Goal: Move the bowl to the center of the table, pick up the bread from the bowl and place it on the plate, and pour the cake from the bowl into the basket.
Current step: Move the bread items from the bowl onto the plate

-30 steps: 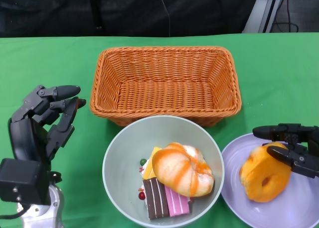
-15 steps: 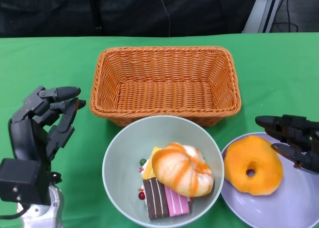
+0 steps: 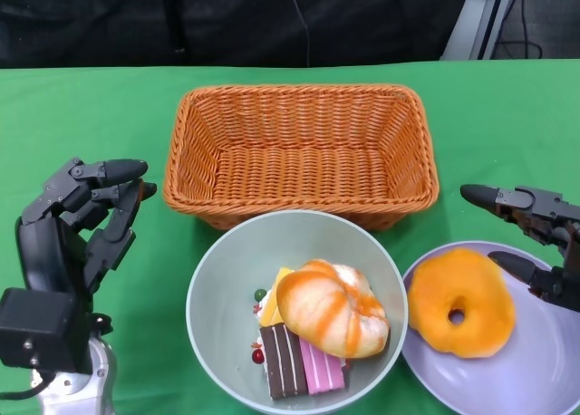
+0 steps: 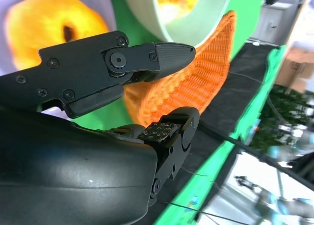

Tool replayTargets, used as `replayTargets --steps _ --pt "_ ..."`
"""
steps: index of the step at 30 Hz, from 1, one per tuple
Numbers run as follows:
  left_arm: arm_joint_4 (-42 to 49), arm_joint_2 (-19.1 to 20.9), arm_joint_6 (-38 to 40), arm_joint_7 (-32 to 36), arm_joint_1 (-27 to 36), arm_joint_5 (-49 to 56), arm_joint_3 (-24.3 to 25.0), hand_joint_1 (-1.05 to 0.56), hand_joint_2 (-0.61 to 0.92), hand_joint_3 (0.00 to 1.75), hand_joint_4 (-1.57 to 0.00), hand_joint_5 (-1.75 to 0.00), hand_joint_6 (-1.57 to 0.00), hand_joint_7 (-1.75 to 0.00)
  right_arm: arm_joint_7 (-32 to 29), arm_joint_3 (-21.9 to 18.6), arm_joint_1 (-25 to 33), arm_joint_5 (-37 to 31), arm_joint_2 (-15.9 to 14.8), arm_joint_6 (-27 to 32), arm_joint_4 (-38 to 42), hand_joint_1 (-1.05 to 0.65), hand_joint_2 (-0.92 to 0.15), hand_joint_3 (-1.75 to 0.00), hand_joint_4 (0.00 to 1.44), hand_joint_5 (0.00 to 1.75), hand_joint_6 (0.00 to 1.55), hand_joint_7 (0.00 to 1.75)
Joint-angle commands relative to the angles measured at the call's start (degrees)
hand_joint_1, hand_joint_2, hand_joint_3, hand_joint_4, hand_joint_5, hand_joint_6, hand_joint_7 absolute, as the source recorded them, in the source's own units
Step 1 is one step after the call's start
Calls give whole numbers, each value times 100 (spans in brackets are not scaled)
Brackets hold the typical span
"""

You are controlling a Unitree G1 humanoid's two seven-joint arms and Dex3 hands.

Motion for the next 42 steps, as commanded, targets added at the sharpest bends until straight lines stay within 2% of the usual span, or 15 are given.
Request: replayTargets --steps 1,9,13,17,32,42 --pt "34 91 -79 -11 -33 -7 12 -15 92 26 -86 -82 -93 -69 -102 -55 177 81 21 -113 -610 -71 -92 -18 60 12 60 1" --pt "17 98 -52 37 -32 53 -6 -16 92 26 -85 -81 -93 -68 -289 216 642 -65 118 565 -2232 -71 -92 -10 63 13 62 2" --pt "78 74 -103 78 -53 103 -13 -14 92 28 -86 -82 -93 -68 -458 614 787 -617 189 782 -3051 -70 -92 -6 67 15 65 2" --pt "74 63 -83 118 -55 138 -18 -14 92 28 -86 -82 -94 -68 -462 873 754 -787 233 961 -3415 -69 -91 -3 70 17 66 2" --pt "15 48 -66 171 8 230 -85 -13 92 27 -86 -82 -93 -67 -645 1523 288 -1670 280 344 -3014 -75 -92 -2 70 21 65 0" --pt "121 42 -151 139 -24 198 -106 -15 92 26 -86 -80 -93 -66 -688 1745 198 -2468 196 630 -3297 -81 -92 -6 69 19 62 0"
